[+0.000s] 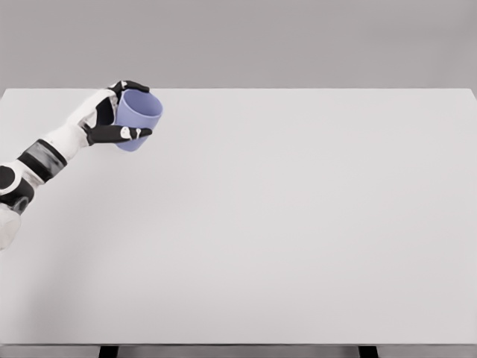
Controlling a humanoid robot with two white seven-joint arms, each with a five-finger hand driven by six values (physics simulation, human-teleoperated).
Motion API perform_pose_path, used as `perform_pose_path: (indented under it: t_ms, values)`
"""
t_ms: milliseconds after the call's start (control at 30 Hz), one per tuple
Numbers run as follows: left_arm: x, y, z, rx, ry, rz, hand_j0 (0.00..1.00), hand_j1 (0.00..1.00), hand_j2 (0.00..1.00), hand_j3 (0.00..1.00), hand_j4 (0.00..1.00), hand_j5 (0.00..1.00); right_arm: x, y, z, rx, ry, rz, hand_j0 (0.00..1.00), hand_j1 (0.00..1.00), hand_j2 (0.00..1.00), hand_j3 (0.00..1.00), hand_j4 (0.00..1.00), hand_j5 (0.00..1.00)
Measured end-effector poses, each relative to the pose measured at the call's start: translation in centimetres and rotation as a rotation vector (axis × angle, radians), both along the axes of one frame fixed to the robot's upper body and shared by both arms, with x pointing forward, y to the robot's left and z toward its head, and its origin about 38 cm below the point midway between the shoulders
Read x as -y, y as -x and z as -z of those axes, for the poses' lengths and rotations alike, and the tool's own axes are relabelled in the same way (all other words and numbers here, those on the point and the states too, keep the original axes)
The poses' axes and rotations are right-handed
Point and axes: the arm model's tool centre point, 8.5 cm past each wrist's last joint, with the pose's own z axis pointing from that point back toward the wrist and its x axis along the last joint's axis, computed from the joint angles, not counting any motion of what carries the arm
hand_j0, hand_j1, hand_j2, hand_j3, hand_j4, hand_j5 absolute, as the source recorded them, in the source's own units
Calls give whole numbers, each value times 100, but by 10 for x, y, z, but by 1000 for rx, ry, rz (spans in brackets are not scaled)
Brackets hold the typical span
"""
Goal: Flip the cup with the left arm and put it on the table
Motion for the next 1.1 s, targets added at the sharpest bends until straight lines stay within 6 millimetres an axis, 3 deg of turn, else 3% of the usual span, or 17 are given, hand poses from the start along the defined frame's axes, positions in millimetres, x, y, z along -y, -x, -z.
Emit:
perform_pose_path:
  t_ms: [267,767,800,833,1100]
  values:
    - [31,-5,32,-8,135,133,48,48,48,48,48,48,0,0,0,0,0,0,100,100,100,100,100,100]
    - [35,-12,56,-40,278,52,51,51,51,51,51,51,0,-1,0,2,0,0,100,100,100,100,100,100]
    - [35,-11,58,-43,282,50,52,52,52,52,52,52,0,-1,0,2,0,0,100,100,100,100,100,100]
    - [35,-10,59,-43,283,49,61,61,61,61,61,61,0,-1,0,2,0,0,100,100,100,100,100,100]
    - [35,-5,67,-36,279,41,64,64,64,64,64,64,0,0,0,0,0,0,100,100,100,100,100,100]
